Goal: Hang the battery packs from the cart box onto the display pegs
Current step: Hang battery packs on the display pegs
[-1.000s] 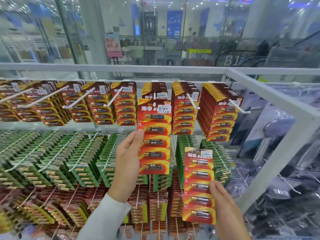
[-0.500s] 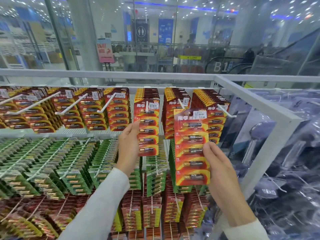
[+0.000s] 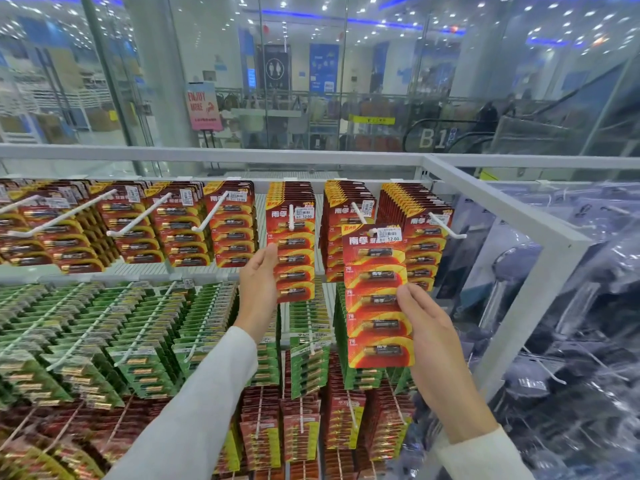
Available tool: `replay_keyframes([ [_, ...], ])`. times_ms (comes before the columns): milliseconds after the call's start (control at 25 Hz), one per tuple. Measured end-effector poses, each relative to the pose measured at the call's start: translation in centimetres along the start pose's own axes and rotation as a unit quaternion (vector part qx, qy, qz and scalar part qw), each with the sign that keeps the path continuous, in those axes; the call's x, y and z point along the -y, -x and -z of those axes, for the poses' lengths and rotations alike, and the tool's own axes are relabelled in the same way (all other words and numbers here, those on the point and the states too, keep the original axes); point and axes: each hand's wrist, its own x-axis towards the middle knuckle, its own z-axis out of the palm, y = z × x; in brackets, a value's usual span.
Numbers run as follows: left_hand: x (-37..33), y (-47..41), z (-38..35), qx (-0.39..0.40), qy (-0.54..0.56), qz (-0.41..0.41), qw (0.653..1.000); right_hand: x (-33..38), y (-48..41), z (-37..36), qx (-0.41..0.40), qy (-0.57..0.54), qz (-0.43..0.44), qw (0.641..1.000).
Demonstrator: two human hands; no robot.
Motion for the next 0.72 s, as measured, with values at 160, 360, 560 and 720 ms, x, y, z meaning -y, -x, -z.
replay_keyframes([
  [160, 0.2, -0.1, 0.3, -0.006, 0.000, -0.012, 1.000, -0.1, -2.7, -1.0, -0.009, 0.025, -0.008, 1.000],
  [360, 1.0, -0.5, 0.7, -0.029, -0.008, -0.023, 0.999, -0.8, -7.2, -3.1, -0.023, 0.103, 0.021, 0.994],
  [560, 1.3, -0.5, 1.2, -0.041, -0.055, -0.055, 0.996, -2.1, -10.2, -3.9, -0.033, 0.145, 0.057, 0.987],
  [720, 2.2, -0.6, 2.3, -0.043, -0.103, -0.075, 0.991, -3.4, -11.3, -3.6, -0.050, 0.157, 0.065, 0.984],
])
